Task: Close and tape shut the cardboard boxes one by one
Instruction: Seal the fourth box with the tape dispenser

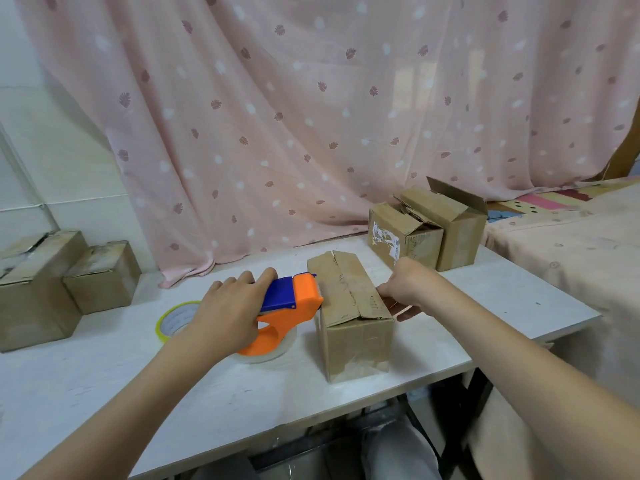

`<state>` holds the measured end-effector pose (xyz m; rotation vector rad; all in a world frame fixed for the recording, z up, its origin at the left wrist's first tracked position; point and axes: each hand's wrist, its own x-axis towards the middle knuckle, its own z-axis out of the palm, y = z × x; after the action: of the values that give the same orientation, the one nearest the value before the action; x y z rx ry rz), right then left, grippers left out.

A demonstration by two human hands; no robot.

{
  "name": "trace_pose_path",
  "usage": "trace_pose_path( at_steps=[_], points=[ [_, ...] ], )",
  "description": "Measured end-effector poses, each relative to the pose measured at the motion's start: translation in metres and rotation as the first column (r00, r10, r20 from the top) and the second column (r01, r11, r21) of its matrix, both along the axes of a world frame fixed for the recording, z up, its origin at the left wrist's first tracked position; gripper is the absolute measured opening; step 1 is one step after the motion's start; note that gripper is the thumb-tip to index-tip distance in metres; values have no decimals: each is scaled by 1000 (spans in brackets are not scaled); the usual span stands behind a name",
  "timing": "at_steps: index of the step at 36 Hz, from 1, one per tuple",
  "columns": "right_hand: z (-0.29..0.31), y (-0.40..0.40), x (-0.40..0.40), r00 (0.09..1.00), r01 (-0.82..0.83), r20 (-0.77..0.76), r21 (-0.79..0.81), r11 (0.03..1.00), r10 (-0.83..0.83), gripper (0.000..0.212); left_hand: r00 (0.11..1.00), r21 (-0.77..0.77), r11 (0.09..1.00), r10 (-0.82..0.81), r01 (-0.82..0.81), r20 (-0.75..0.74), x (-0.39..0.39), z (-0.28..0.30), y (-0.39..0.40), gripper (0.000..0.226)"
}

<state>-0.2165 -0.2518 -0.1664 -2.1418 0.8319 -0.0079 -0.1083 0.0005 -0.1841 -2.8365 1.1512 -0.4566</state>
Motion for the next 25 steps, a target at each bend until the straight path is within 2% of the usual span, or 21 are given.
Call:
trace_pose_path(
  at_steps=[3, 5, 8, 10, 11, 14, 17, 19, 25],
  points=[
    [1, 2, 0, 994, -45, -107, -175, 984, 26, 23, 1000, 8, 1000, 7, -7, -3, 0, 0, 0, 59],
    [0, 2, 0, 993, -56, -113, -268, 962, 26, 22, 1000, 12, 1000, 7, -7, -4, -1, 0, 0, 59],
    [0, 2, 4, 993, 23, 111, -460, 887, 32, 28, 1000, 24, 1000, 16, -16, 4, -2, -1, 0, 60],
    [3, 12, 2, 955, 30, 258, -576, 817, 147, 31, 1000, 25, 1000, 19, -19, 5, -2, -2, 0, 61],
    [4, 19, -1, 934, -19, 266, -628, 778, 238, 30, 1000, 25, 1000, 17, -17, 7, -2, -2, 0, 61],
    [2, 42, -12, 878, -241, 135, -704, 668, 459, 30, 1000, 22, 1000, 14, -14, 16, -2, -3, -1, 61],
    [-6, 57, -23, 854, -411, -40, -665, 624, 519, 47, 1000, 13, 1000, 18, -19, 22, -1, -3, 0, 60],
    [-14, 60, -26, 841, -439, -93, -694, 571, 533, 60, 999, 9, 1000, 18, -18, 28, -1, -3, 0, 60],
    [-28, 61, -29, 851, -398, -90, -755, 521, 518, 69, 1000, -1, 1000, 22, -22, 16, -4, -6, -1, 60]
  ],
)
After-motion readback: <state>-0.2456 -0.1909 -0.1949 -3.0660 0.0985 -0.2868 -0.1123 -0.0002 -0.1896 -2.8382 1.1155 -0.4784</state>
